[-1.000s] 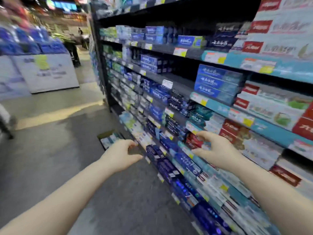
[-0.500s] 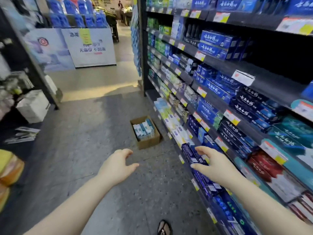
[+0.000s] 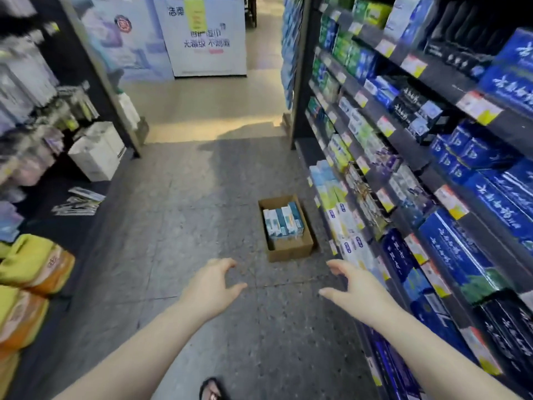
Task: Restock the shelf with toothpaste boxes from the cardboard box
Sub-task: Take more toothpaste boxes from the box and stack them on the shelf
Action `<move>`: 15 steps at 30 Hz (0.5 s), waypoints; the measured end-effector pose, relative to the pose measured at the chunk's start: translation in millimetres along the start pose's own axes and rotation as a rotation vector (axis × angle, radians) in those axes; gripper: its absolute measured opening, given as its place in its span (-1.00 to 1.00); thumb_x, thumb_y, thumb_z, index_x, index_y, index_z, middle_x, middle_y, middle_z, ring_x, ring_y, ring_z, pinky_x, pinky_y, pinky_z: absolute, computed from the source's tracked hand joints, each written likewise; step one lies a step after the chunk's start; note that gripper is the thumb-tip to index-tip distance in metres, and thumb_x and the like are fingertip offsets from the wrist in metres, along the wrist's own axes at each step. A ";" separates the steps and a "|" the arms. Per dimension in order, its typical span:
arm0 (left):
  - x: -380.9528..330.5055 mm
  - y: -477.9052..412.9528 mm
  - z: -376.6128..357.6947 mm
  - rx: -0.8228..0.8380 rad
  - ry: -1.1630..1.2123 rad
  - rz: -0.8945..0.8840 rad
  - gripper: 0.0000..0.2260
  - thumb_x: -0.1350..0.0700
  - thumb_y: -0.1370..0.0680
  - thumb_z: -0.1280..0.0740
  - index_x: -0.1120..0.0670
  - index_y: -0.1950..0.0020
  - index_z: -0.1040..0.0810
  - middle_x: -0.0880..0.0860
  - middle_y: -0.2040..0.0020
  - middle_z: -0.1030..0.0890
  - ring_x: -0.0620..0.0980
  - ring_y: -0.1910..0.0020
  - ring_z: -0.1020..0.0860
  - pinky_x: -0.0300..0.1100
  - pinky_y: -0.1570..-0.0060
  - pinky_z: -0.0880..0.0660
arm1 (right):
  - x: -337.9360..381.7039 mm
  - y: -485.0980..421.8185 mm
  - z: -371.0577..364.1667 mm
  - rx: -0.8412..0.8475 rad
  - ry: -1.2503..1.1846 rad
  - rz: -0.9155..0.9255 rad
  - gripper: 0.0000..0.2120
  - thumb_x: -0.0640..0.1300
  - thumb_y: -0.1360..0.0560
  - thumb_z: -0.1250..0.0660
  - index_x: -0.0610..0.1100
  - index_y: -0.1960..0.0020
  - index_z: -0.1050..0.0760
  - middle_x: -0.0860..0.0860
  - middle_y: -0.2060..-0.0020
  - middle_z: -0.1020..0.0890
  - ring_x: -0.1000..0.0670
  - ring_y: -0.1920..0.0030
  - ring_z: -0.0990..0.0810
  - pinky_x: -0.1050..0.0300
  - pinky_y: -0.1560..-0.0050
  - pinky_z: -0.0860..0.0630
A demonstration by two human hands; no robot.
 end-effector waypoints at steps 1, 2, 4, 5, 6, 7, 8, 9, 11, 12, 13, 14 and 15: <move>8.6 -17.5 6.1 -0.001 0.006 0.017 -0.56 -0.06 -0.46 -0.34 0.03 -0.30 -0.42 0.12 -0.24 -0.50 0.08 -0.19 -0.50 -0.14 -0.16 -0.43 | 7.2 -17.5 -0.7 0.006 0.005 0.004 -0.40 0.10 -0.42 -0.35 0.06 -0.40 -0.25 0.07 -0.33 -0.44 0.02 -0.31 -0.42 0.04 -0.29 -0.39; 17.7 -35.7 11.2 0.004 0.014 0.029 -0.55 -0.06 -0.46 -0.34 0.05 -0.30 -0.41 0.13 -0.24 -0.49 0.08 -0.19 -0.50 -0.13 -0.17 -0.43 | 13.8 -35.8 -1.3 0.008 0.015 0.006 -0.40 0.10 -0.42 -0.35 0.05 -0.40 -0.25 0.08 -0.33 -0.44 0.02 -0.31 -0.41 0.05 -0.29 -0.38; 35.9 -74.1 18.8 0.027 0.028 0.041 -0.55 -0.06 -0.46 -0.33 0.06 -0.31 -0.41 0.14 -0.25 -0.49 0.08 -0.18 -0.50 -0.13 -0.17 -0.44 | 23.3 -73.2 -3.5 0.008 0.024 -0.009 -0.39 0.10 -0.41 -0.35 0.05 -0.40 -0.24 0.09 -0.32 -0.44 0.03 -0.31 -0.41 0.05 -0.28 -0.38; 43.3 -93.6 23.0 0.040 0.028 0.043 -0.55 -0.06 -0.46 -0.33 0.07 -0.31 -0.40 0.14 -0.26 -0.48 0.07 -0.19 -0.50 -0.13 -0.17 -0.43 | 26.8 -91.3 -4.8 0.009 0.022 -0.028 -0.39 0.10 -0.41 -0.35 0.06 -0.40 -0.24 0.09 -0.32 -0.45 0.03 -0.30 -0.42 0.05 -0.28 -0.39; 50.4 -114.0 28.5 0.054 0.022 0.040 -0.54 -0.06 -0.47 -0.33 0.07 -0.32 -0.39 0.14 -0.27 -0.47 0.07 -0.21 -0.49 -0.14 -0.18 -0.42 | 30.7 -109.5 -6.2 0.009 0.018 -0.050 -0.39 0.11 -0.41 -0.35 0.06 -0.40 -0.24 0.10 -0.31 -0.45 0.03 -0.30 -0.42 0.04 -0.28 -0.40; 56.8 -136.2 35.8 0.066 0.012 0.034 -0.52 -0.06 -0.47 -0.33 0.08 -0.34 -0.38 0.13 -0.28 -0.47 0.06 -0.22 -0.48 -0.16 -0.19 -0.41 | 34.7 -128.3 -7.4 0.006 0.011 -0.075 -0.39 0.12 -0.40 -0.35 0.07 -0.40 -0.24 0.10 -0.31 -0.46 0.02 -0.29 -0.43 0.04 -0.27 -0.41; 62.6 -159.4 45.2 0.075 -0.002 0.023 -0.51 -0.06 -0.47 -0.32 0.08 -0.35 -0.37 0.13 -0.29 -0.46 0.05 -0.24 -0.47 -0.17 -0.21 -0.39 | 39.0 -147.6 -8.4 0.000 0.001 -0.102 -0.38 0.13 -0.40 -0.35 0.07 -0.40 -0.25 0.10 -0.30 -0.46 0.02 -0.27 -0.44 0.04 -0.26 -0.42; 68.4 -183.4 56.2 0.085 -0.022 0.008 -0.51 -0.06 -0.48 -0.31 0.08 -0.36 -0.35 0.12 -0.30 -0.45 0.04 -0.26 -0.46 -0.17 -0.22 -0.37 | 44.1 -167.2 -9.4 -0.007 -0.010 -0.129 -0.38 0.13 -0.39 -0.36 0.07 -0.39 -0.26 0.09 -0.29 -0.47 0.01 -0.25 -0.45 0.04 -0.25 -0.43; 79.4 -226.8 77.5 0.109 -0.068 -0.017 -0.51 -0.06 -0.49 -0.30 0.08 -0.36 -0.34 0.11 -0.31 -0.44 0.04 -0.28 -0.45 -0.17 -0.21 -0.37 | 55.8 -201.6 -12.6 -0.025 -0.032 -0.181 -0.39 0.13 -0.38 -0.37 0.06 -0.38 -0.28 0.07 -0.28 -0.49 0.01 -0.23 -0.47 0.04 -0.23 -0.44; 83.5 -248.9 87.0 0.118 -0.092 -0.033 -0.52 -0.06 -0.49 -0.31 0.07 -0.36 -0.35 0.11 -0.32 -0.44 0.04 -0.28 -0.45 -0.17 -0.21 -0.37 | 60.6 -216.5 -13.9 -0.044 -0.052 -0.204 -0.40 0.13 -0.38 -0.37 0.05 -0.37 -0.30 0.07 -0.27 -0.49 0.00 -0.23 -0.47 0.04 -0.23 -0.44; 86.0 -270.2 95.0 0.129 -0.118 -0.049 -0.52 -0.06 -0.48 -0.31 0.07 -0.36 -0.35 0.11 -0.32 -0.44 0.04 -0.29 -0.45 -0.17 -0.22 -0.38 | 64.6 -229.6 -15.6 -0.060 -0.077 -0.226 -0.41 0.12 -0.38 -0.37 0.04 -0.36 -0.31 0.06 -0.27 -0.50 0.00 -0.24 -0.46 0.03 -0.23 -0.43; 87.2 -290.8 100.4 0.145 -0.141 -0.063 -0.52 -0.05 -0.48 -0.31 0.08 -0.36 -0.35 0.12 -0.32 -0.45 0.04 -0.29 -0.44 -0.16 -0.23 -0.38 | 67.6 -241.2 -17.8 -0.066 -0.103 -0.248 -0.42 0.11 -0.39 -0.37 0.04 -0.36 -0.32 0.06 -0.26 -0.50 0.00 -0.25 -0.45 0.02 -0.23 -0.43; 86.0 -310.6 103.4 0.164 -0.157 -0.075 -0.52 -0.05 -0.49 -0.31 0.08 -0.36 -0.35 0.12 -0.32 -0.44 0.05 -0.30 -0.44 -0.15 -0.24 -0.38 | 69.4 -251.4 -20.1 -0.064 -0.126 -0.270 -0.43 0.11 -0.39 -0.37 0.05 -0.35 -0.32 0.08 -0.26 -0.49 0.01 -0.25 -0.45 0.03 -0.23 -0.43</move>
Point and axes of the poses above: each hand's wrist, its own y-axis away from the middle knuckle, its own z-axis out of the back of the hand, x = y × z, the point moved 10 cm from there along -y, towards the middle knuckle
